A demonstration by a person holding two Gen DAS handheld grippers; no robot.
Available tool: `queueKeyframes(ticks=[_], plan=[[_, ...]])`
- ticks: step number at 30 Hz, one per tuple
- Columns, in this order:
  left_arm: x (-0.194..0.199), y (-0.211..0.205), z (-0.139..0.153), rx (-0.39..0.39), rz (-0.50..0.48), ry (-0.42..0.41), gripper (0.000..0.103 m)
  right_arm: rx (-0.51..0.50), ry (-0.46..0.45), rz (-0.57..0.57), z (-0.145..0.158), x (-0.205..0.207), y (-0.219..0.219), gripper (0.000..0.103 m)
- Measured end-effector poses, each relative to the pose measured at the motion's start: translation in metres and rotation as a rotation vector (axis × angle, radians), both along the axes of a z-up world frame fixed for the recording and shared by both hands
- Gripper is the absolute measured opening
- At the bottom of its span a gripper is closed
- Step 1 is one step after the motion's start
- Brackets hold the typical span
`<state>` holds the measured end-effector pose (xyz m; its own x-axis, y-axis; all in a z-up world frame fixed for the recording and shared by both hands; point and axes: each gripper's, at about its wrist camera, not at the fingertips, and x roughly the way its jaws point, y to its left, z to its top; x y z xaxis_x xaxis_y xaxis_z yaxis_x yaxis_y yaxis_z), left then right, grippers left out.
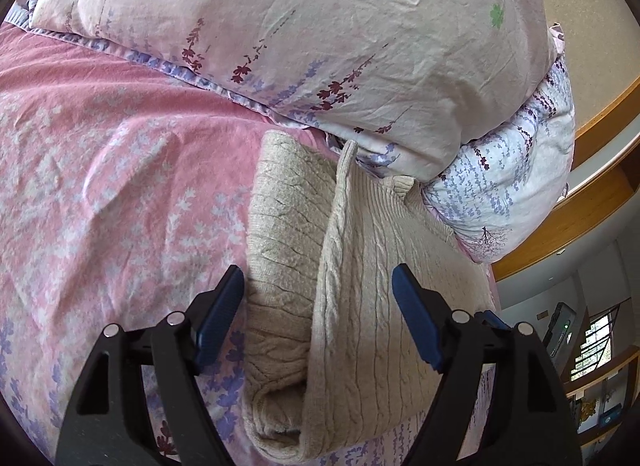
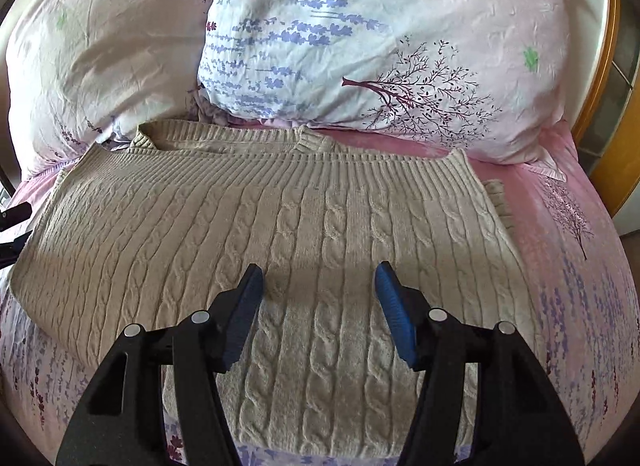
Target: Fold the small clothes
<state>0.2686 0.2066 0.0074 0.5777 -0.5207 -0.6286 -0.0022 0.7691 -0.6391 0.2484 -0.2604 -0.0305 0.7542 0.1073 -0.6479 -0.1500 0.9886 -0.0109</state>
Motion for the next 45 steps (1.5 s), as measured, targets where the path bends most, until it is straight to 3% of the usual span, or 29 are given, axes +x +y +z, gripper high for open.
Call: queueKeyframes(ticks=[14,18,29,32,36,41,45], plan=[[0.007,-0.006,-0.002,-0.043,-0.022,-0.005,0.076,-0.032,0.010,-0.009,-0.010,0.007,0.004,0.068],[0.008,-0.008,-0.003,-0.050,-0.022,0.004,0.067,-0.028,0.008,-0.009,-0.010,0.007,0.004,0.068],[0.013,-0.006,-0.013,-0.177,0.007,0.065,0.042,-0.020,0.005,-0.006,-0.010,0.006,0.003,0.069],[0.016,-0.010,-0.014,-0.205,0.004,0.076,0.026,-0.017,0.006,-0.004,-0.009,0.007,0.003,0.069],[0.015,-0.015,-0.007,-0.236,-0.007,0.056,0.023,-0.015,0.006,0.001,-0.007,0.008,0.003,0.069],[0.015,-0.028,0.005,-0.186,-0.024,0.037,0.022,-0.011,0.005,0.003,-0.006,0.008,0.003,0.069],[0.014,-0.033,0.017,-0.241,-0.014,0.012,0.020,-0.001,0.011,0.008,-0.005,0.008,0.002,0.069]])
